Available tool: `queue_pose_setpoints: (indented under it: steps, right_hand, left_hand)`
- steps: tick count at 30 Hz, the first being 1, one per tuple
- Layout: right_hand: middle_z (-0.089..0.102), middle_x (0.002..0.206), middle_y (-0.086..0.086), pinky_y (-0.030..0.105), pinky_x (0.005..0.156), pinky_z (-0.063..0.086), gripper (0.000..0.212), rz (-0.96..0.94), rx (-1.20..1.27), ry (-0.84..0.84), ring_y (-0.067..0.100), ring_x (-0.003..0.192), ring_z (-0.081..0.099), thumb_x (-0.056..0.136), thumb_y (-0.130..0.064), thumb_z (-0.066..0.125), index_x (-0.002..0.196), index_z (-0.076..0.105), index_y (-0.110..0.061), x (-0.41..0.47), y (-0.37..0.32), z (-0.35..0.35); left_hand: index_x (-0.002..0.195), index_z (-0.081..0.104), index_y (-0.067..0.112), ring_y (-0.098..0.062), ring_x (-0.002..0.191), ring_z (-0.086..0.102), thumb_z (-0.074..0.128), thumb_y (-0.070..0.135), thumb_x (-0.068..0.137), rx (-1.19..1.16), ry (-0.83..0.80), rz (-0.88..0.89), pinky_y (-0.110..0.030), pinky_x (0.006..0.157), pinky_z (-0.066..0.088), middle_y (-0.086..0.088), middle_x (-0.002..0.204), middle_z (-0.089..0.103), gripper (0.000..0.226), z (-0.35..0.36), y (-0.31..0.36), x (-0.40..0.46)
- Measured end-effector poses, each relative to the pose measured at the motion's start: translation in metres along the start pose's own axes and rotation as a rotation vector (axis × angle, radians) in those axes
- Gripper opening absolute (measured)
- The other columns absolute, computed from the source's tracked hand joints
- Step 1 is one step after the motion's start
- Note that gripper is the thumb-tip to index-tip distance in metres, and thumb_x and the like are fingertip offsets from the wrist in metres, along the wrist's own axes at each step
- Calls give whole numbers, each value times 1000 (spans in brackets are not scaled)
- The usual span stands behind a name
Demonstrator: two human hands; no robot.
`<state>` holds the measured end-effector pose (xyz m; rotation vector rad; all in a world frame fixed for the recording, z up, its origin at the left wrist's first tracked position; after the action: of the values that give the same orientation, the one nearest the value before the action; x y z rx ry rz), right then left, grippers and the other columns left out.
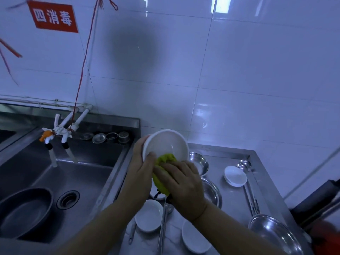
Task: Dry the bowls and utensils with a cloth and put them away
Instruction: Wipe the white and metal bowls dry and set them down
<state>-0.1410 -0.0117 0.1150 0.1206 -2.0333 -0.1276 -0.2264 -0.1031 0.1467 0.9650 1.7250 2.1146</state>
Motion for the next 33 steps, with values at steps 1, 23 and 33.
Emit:
queue_pose_setpoints:
  steps: [1,23,33]
  right_hand:
    - [72,100,4,33,77,48,17,-24,6,3,22,86,67,92,-16,65,108,69,-14,-1,0,-1]
    - [69,113,3,35,87,46,29,-42,3,-189,22,101,63,97,-34,57,121,61,-19,-3,-12,-28]
    - [65,124,10,31,111,31,30,11,-22,-347,24,122,56,91,-21,54,114,68,-7,1,9,-43]
  left_hand:
    - [120,46,34,0,91,57,42,20,95,8,-34,21,-16,73,51,17,106,56,29,-1,2,1]
    - [123,47,34,8,90,58,37,17,99,-12,-37,-33,-12,71,50,18,111,55,31,-3,13,-17]
    - [119,52,28,0,90,57,44,34,83,84,-209,-24,-13,72,48,5,112,59,37,-9,12,-15]
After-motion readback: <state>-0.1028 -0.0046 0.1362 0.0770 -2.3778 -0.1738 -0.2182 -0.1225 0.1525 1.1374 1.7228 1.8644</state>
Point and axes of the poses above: each hand's wrist, its own x-axis towards the middle knuckle, its own z-axis out of the palm, y = z × x, the point moved 2 cm from there along x, towards the middle knuckle
